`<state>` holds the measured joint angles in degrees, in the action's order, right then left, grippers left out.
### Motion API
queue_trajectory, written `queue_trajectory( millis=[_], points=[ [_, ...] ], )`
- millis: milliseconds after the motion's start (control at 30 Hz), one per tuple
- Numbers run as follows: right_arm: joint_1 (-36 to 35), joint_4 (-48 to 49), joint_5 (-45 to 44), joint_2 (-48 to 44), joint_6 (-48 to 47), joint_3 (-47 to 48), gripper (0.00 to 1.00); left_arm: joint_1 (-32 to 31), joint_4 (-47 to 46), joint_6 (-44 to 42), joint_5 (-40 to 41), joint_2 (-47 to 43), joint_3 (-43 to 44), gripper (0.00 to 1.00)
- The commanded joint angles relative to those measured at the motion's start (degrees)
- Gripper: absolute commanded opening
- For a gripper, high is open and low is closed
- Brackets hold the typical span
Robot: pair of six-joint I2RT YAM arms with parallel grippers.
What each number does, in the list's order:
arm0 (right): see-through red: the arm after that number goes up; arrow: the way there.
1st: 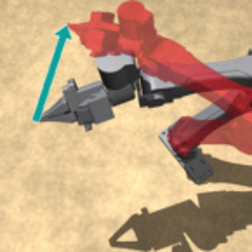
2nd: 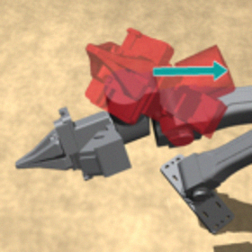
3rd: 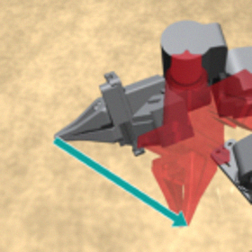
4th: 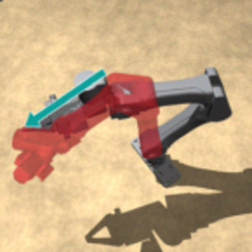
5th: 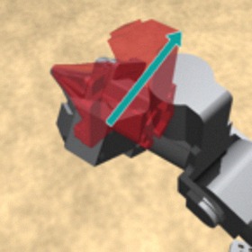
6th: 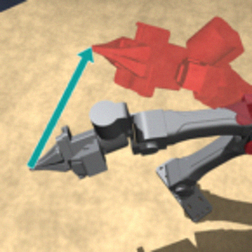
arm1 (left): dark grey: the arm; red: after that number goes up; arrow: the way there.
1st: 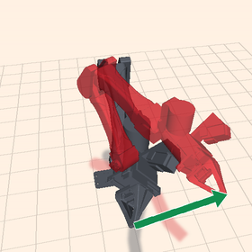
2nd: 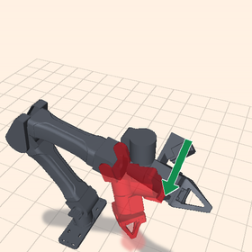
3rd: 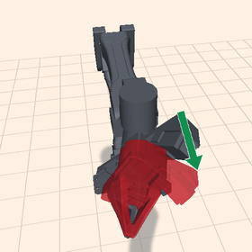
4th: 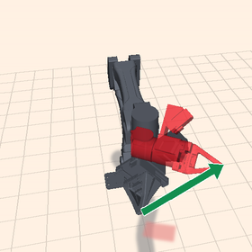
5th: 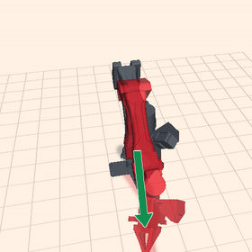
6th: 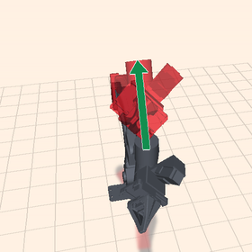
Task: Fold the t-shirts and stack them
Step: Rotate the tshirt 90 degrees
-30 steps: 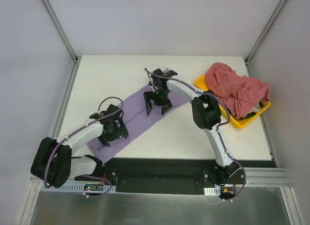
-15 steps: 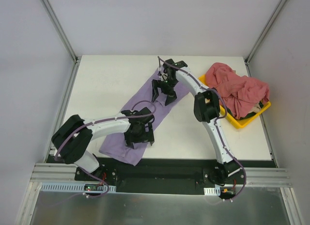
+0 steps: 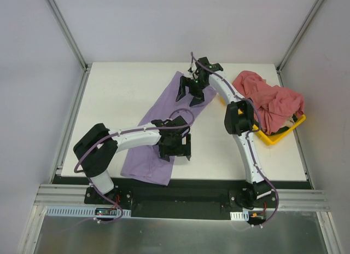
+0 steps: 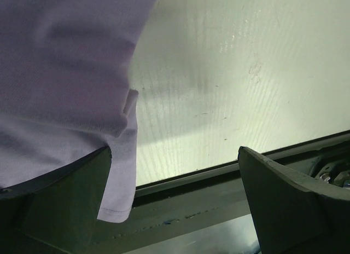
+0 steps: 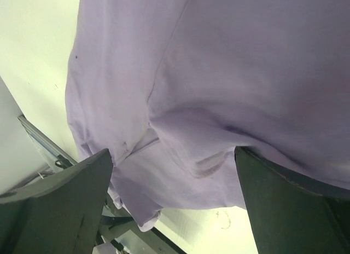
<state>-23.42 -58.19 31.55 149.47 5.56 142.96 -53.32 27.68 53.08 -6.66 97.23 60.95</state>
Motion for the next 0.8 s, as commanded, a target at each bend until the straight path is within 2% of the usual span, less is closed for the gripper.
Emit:
queue_trajectory(
  millis=[0,133,233,300,400,500,567,633,767],
  points=[
    [1.27,1.32,2.46,-3.91,-1.6,-0.56,0.96,-0.56,0.71,-5.69,1.37,-4.32,3.03,0.99],
    [1.8,-0.42,3.78,-12.59,-5.12,-4.68,0.96,-0.47,1.67,-15.18,5.76,-10.9,5.41,0.99],
    [1.62,-0.7,4.49,-23.04,-9.42,-14.86,0.96,0.41,3.6,-19.76,11.21,-16.97,6.64,0.99],
    [1.8,-1.48,0.82,-30.6,-9.95,-20.49,0.96,2.94,3.78,-20.12,13.42,-20.4,7.08,0.99],
    [2.06,-0.96,-11.72,-42.02,-7.69,-30.06,0.96,10.4,3.7,-22.13,11.15,-21.21,10.14,0.99],
    [2.15,4.91,-21.5,-55.9,-3.3,-44.99,0.96,17.18,3.78,-26.08,8.33,-15.17,17.25,0.99],
    [2.15,12.19,-23.98,-65.66,-0.57,-58.93,0.96,19.74,3.96,-29.42,6.75,-6.32,23.84,0.99],
    [2.15,17.12,-24.52,-74.98,2.95,-70.22,0.96,21.76,4.39,-32.5,2.1,1.68,31.65,0.99],
    [1.36,21.19,-21.37,-91.34,7.96,-88.77,0.96,23.17,6.59,-39.26,4.53,16.9,45.72,0.99]
  ],
)
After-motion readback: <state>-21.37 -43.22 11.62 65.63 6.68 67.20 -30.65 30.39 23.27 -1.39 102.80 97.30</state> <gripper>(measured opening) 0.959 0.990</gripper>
